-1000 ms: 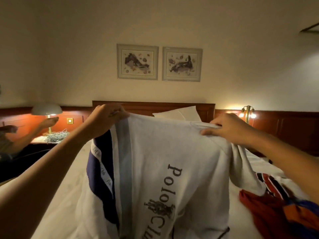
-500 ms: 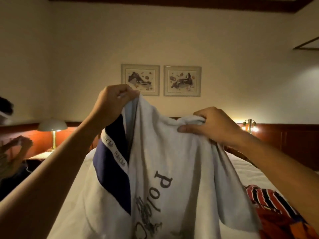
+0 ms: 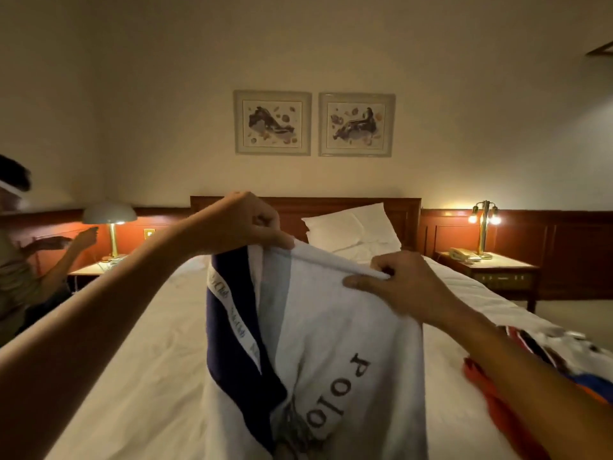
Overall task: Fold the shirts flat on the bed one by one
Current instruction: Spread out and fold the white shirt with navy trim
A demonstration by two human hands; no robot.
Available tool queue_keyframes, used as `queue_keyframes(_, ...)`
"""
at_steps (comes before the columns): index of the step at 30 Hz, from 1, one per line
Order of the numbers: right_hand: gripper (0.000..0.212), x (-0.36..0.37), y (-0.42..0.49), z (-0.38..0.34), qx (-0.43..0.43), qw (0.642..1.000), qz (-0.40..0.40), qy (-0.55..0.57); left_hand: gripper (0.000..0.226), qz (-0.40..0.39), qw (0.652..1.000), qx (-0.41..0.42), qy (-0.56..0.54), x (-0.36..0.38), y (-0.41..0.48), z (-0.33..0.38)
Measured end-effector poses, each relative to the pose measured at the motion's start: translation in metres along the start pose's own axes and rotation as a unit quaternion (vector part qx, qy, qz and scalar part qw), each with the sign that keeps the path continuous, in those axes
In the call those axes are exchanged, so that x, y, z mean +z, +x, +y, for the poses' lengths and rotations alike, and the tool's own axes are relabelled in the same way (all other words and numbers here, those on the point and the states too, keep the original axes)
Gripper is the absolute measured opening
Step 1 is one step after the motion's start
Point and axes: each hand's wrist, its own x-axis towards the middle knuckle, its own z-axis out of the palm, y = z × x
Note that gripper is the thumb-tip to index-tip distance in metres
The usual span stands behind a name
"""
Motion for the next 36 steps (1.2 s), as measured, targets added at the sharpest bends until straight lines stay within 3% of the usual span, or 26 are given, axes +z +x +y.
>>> queue_keyframes(2, 0.070, -0.025, 0.008, 0.002, -0.017, 0.996, -0.070, -0.054, 0.056, -0.044, 0.998, -0.040, -0.009, 0.000, -0.017, -0.018)
queue_keyframes(5, 0.070, -0.056, 0.022, 0.000, -0.025, 0.996, -0.063, -0.065, 0.058, -0.024, 0.995, -0.096, 0.007, 0.003, -0.038, -0.040)
queue_keyframes(8, 0.072, -0.075, 0.031, -0.011, -0.043, 0.990, -0.098, -0.088, 0.051, 0.098, 0.981, -0.124, -0.111, -0.002, -0.046, -0.053)
queue_keyframes(10, 0.060, -0.087, 0.038, -0.024, -0.033, 0.981, -0.158, -0.110, 0.039, 0.176, 0.959, -0.127, -0.184, -0.013, -0.039, -0.052)
queue_keyframes(13, 0.041, -0.112, 0.056, -0.040, -0.018, 0.966, -0.215, -0.142, 0.038, 0.272, 0.947, -0.106, -0.136, -0.039, -0.023, -0.054)
queue_keyframes(15, 0.039, -0.129, 0.068, -0.039, -0.010, 0.965, -0.216, -0.149, 0.047, 0.302, 0.944, -0.071, -0.113, -0.057, -0.018, -0.063)
queue_keyframes(18, 0.050, -0.134, 0.084, -0.018, 0.006, 0.969, -0.188, -0.163, 0.047, 0.242, 0.966, -0.045, -0.074, -0.057, -0.009, -0.081)
queue_keyframes(23, 0.043, -0.068, 0.117, 0.063, 0.033, 0.957, -0.195, -0.212, 0.014, 0.107, 0.989, -0.077, 0.065, 0.011, 0.039, -0.141)
queue_keyframes(25, 0.045, -0.052, 0.150, 0.095, 0.015, 0.943, -0.200, -0.265, 0.030, 0.085, 0.984, -0.114, 0.112, 0.025, 0.070, -0.176)
queue_keyframes(28, 0.048, -0.063, 0.233, 0.112, -0.038, 0.913, -0.111, -0.391, 0.049, 0.176, 0.953, -0.174, 0.174, 0.003, 0.150, -0.216)
queue_keyframes(31, 0.044, -0.107, 0.328, 0.094, -0.086, 0.886, 0.034, -0.454, 0.050, 0.278, 0.921, -0.197, 0.189, -0.061, 0.236, -0.223)
queue_keyframes(34, 0.045, -0.142, 0.386, 0.075, -0.076, 0.869, 0.110, -0.477, 0.050, 0.298, 0.908, -0.187, 0.229, -0.109, 0.285, -0.219)
queue_keyframes(36, 0.047, -0.146, 0.393, 0.075, -0.064, 0.863, 0.093, -0.493, 0.050, 0.276, 0.908, -0.172, 0.264, -0.116, 0.285, -0.217)
